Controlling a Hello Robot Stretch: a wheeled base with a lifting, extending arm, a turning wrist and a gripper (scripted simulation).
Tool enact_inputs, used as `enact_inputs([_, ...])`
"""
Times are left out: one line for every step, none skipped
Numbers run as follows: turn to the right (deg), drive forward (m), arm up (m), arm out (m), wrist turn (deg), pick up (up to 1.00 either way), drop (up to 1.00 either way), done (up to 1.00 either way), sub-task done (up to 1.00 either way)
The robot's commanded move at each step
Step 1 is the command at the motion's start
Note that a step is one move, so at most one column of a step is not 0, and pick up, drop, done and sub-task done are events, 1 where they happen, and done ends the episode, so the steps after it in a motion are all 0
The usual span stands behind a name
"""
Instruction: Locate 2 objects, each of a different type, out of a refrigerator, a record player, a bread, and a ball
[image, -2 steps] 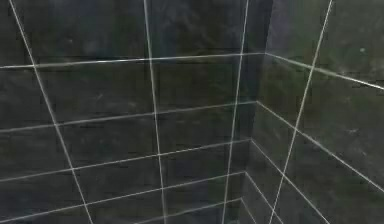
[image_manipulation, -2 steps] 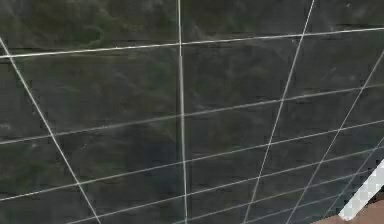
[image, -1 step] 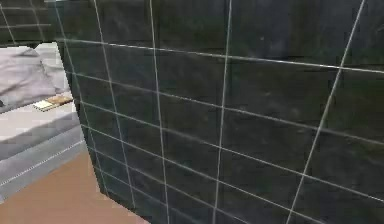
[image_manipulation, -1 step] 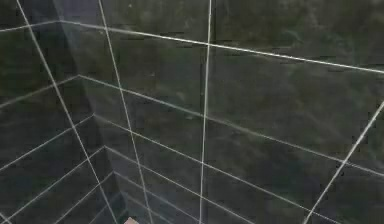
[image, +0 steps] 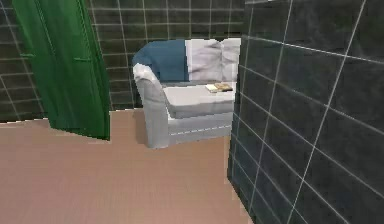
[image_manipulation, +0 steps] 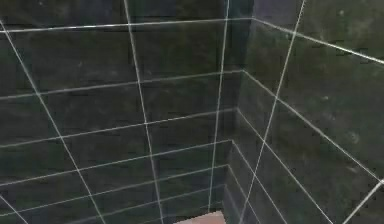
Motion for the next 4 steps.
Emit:
enact_inputs([-18.0, 0.00, 0.00, 0.00, 0.0, 0.00, 0.00, 0.00, 0.00])
enact_inputs([-3.0, 0.00, 0.00, 0.00, 0.0, 0.00, 0.00, 0.00, 0.00])
enact_inputs([0.0, 0.05, 0.00, 0.00, 0.0, 0.00, 0.00, 0.00, 0.00])
enact_inputs([-45.0, 0.00, 0.00, 0.00, 0.0, 0.00, 0.00, 0.00, 0.00])
